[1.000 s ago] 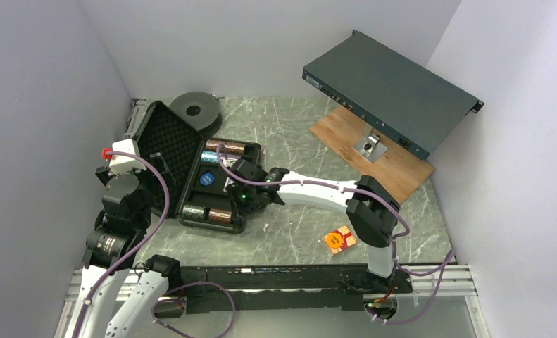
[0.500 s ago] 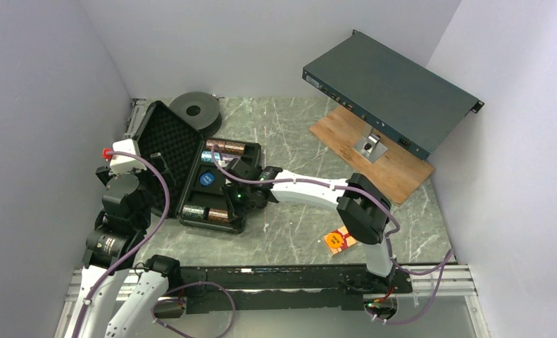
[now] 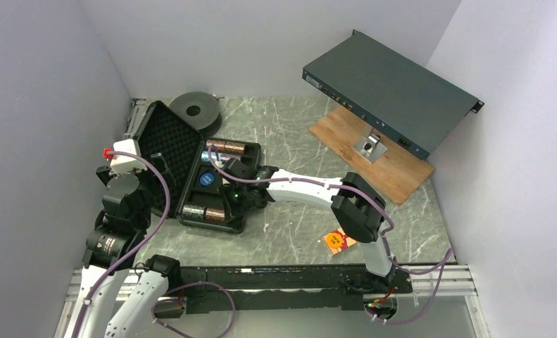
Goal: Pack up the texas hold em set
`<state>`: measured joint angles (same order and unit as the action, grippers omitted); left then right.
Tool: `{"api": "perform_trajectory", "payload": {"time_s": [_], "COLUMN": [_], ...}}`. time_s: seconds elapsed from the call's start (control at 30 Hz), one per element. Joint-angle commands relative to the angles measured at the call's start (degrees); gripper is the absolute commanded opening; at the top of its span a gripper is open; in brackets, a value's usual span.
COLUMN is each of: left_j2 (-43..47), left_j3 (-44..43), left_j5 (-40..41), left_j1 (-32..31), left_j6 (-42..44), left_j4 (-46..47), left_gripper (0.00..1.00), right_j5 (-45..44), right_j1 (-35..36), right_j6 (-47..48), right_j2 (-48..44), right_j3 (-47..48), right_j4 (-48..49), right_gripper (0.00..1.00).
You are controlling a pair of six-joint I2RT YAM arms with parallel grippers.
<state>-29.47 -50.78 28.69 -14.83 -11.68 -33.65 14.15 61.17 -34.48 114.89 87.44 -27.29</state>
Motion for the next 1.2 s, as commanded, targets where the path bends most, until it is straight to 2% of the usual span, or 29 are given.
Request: {"api": "perform_trajectory", "payload": {"time_s": [0.0, 0.63, 0.87, 1.03, 1.17], "left_j2": [0.03, 0.00, 0.09, 0.20, 0.38], "left_j3": [0.07, 0.07, 0.03, -0.02, 0.01], "left_j5": [-0.02, -0.02, 0.11, 0.40, 0.38], "left_j1": [-0.20, -0.20, -0.20, -0.20, -0.19], "left_j6": [0.46, 0.53, 0.57, 0.43, 0.50], "left_j4": [1.90, 1.92, 1.92, 1.83, 1.83], "left_gripper": [1.00, 1.00, 1.00, 1.00, 1.00], "right_j5": [0.69, 1.13, -1.87, -4.91, -8.06], "right_j1": [0.21, 0.17, 0.18, 0.17, 0.14], "right_j6": [-0.33, -1.88, -2.52, -1.46, -0.39], "right_j2": [1.49, 2.54, -0.65, -4.00, -6.05], "right_j3": [2.88, 3.83, 0.94, 2.71, 4.62], "right_j4": [3.80, 5.74, 5.03, 0.80, -2.26], "right_gripper": [0.10, 0.11, 0.18, 0.21, 0.31]}}
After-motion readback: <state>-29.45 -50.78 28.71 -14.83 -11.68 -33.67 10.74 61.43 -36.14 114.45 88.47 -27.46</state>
